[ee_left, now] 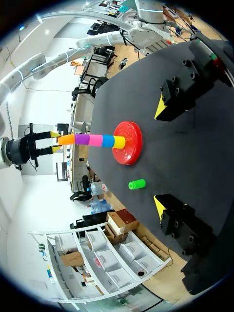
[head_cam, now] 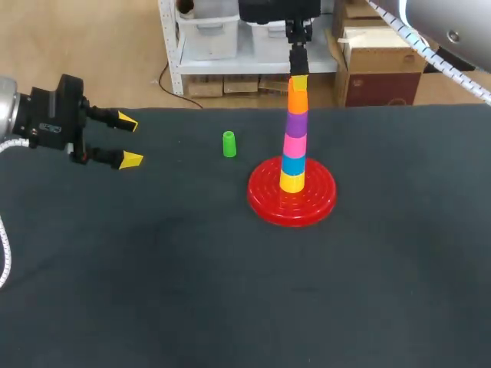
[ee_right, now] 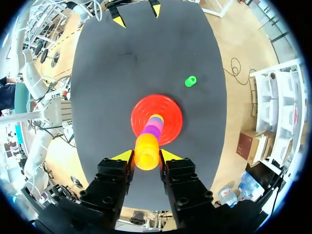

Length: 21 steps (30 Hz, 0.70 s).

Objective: Pick up and stack the cylinders on the red base in this order: pink,purple,orange,green

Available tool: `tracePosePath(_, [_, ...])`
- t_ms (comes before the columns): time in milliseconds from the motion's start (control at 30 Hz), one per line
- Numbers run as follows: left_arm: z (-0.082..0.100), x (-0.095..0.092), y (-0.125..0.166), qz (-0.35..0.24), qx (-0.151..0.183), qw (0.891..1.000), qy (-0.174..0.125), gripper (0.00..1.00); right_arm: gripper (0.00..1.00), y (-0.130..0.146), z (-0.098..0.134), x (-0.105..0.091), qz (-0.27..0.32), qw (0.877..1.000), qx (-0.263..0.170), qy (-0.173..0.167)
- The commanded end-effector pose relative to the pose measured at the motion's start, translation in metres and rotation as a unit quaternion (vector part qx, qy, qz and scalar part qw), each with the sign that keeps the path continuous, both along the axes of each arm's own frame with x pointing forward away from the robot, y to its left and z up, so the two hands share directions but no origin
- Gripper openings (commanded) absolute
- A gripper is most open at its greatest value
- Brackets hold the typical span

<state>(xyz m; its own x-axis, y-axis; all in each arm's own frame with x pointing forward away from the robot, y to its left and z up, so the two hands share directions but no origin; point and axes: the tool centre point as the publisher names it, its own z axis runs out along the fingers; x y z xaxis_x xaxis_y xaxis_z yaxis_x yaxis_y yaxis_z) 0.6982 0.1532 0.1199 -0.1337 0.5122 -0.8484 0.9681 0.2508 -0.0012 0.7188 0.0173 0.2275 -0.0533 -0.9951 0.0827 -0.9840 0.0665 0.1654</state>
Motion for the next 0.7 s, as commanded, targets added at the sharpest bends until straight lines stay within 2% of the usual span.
tracePosePath(33, [-0.001,-0.001,0.001,0.001,-0.002,1.000,-0.003,1.00,0.00,0.001,-0.004,0.004,-0.003,1.000,-0.002,0.009])
tracePosePath(333, [-0.001,-0.001,0.001,0.001,-0.002,1.000,-0.003,1.00,0.00,0.001,-0.024,-0.002,-0.022,1.000,0.006,0.011])
tracePosePath(700, [-0.001,-0.001,0.001,0.001,-0.002,1.000,-0.003,1.00,0.00,-0.003,-0.032,-0.021,-0.063,0.998,0.010,-0.026])
